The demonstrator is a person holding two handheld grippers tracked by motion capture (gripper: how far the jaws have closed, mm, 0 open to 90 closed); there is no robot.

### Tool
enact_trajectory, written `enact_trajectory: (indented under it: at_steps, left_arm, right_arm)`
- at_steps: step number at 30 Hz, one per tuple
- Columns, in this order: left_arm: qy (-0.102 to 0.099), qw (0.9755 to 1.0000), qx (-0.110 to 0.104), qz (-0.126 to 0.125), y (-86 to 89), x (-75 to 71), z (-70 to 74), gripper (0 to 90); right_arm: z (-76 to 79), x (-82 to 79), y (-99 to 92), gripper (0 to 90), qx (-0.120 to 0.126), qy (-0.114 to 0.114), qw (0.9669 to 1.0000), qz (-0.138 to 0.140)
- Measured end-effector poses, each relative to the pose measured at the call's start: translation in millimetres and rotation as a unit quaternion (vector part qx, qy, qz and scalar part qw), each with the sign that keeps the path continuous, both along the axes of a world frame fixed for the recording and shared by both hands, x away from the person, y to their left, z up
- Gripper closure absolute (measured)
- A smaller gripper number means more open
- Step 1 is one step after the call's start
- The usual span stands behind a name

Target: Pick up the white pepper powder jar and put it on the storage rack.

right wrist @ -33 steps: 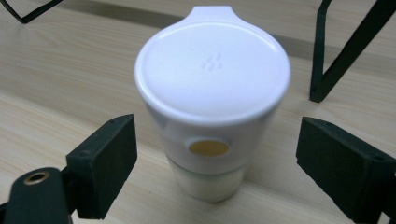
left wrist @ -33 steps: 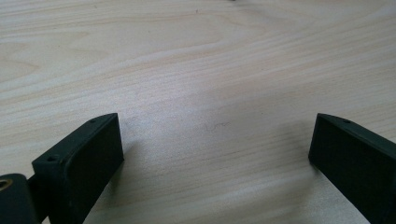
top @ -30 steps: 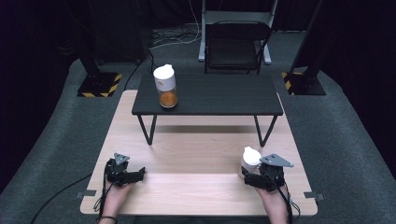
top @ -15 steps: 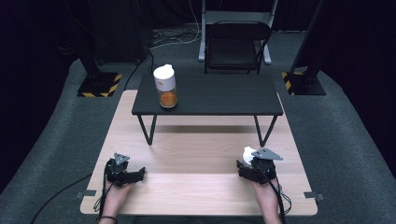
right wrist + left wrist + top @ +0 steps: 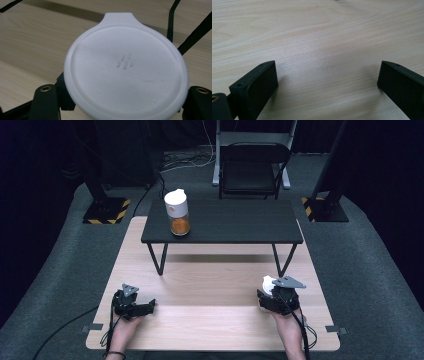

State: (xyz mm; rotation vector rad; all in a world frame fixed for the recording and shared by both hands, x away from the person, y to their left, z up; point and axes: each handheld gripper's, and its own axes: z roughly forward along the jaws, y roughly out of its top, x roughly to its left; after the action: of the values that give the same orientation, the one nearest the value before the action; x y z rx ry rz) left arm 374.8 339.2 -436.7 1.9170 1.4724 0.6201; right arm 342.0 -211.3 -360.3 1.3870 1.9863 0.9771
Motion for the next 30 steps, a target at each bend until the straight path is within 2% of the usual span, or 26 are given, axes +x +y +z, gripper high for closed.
enact_trajectory:
  at_steps: [5, 11, 30]
  left_arm:
    - [0.000, 1.0000, 0.000, 0.000, 0.0, 0.0, 0.0, 2.3]
    - [0.000, 1.0000, 0.000, 0.000, 0.0, 0.0, 0.0, 2.3]
    - [0.000, 1.0000, 0.000, 0.000, 0.0, 0.0, 0.0, 2.3]
  right_arm:
    - [13.3, -0.6, -4.4, 29.4, -0.004, 0.001, 1.0000, 0.003]
    - [27.8, -1.8, -7.4, 29.4, -0.011, -0.009, 0.9999, 0.002]
    - [72.3, 5.1, -20.6, 29.4, -0.001, -0.014, 0.9999, 0.010]
